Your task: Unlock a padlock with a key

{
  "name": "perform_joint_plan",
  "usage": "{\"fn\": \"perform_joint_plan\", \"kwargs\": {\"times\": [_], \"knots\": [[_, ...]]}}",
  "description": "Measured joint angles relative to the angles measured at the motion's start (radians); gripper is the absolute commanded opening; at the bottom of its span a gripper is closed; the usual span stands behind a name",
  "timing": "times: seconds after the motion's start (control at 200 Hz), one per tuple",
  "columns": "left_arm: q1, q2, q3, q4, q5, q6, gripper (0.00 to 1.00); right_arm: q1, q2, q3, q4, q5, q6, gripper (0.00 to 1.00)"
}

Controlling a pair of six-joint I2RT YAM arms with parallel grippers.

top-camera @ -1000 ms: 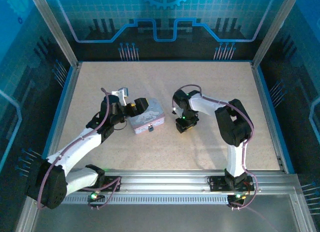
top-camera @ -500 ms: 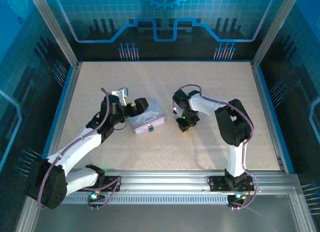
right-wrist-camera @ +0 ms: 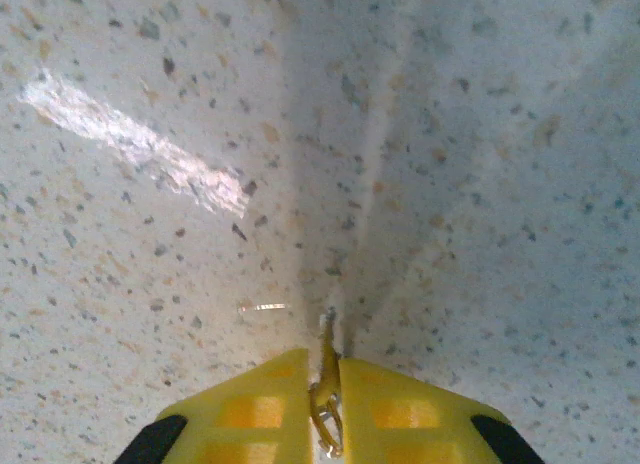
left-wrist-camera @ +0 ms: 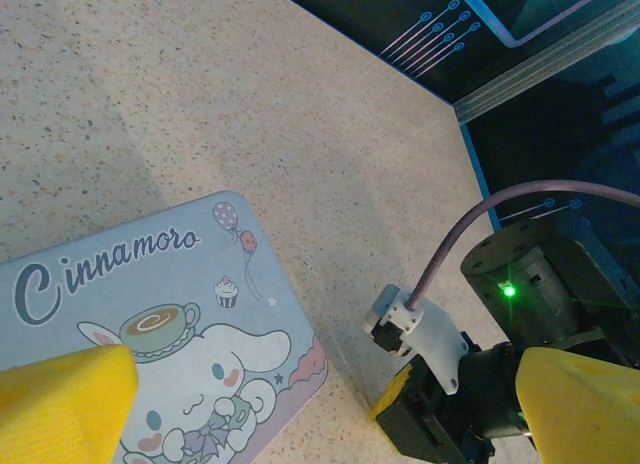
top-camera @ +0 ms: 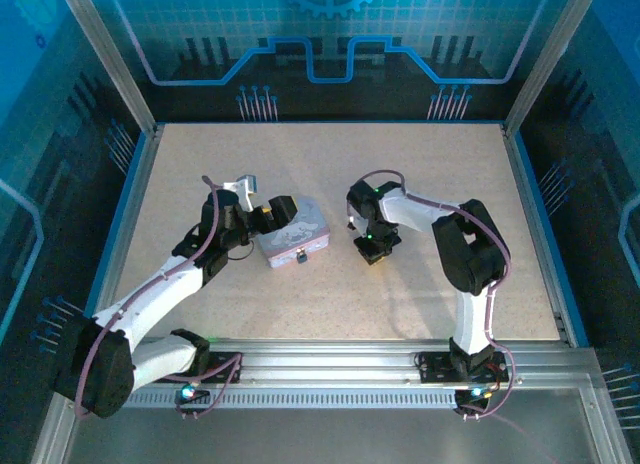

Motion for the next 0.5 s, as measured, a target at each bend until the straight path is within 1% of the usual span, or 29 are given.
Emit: {"fn": "perform_joint_plan", "kwargs": {"times": [0.16,0.26,0.32,0.5], "knots": [[0.0,0.0,0.0,0.0,0.0,-0.004,0.99,0.0,-0.053,-0.025,0.008,0.003,-0.001,0.03],[0.0,0.0,0.002,-0.001,0.004,-0.023,0.99,0.0,-0.111,-0.048,0.03,0.003,-0.009,0.0],[0.0,0.003,0.008,-0.002,0.008,-0.03,0.99,0.0,-0.148,-0.061,0.053,0.002,-0.017,0.0],[-0.002,0.005,0.04,-0.007,0.042,-0.074,0.92,0.0,-0.314,-0.134,0.177,-0.021,-0.06,0.0]]}}
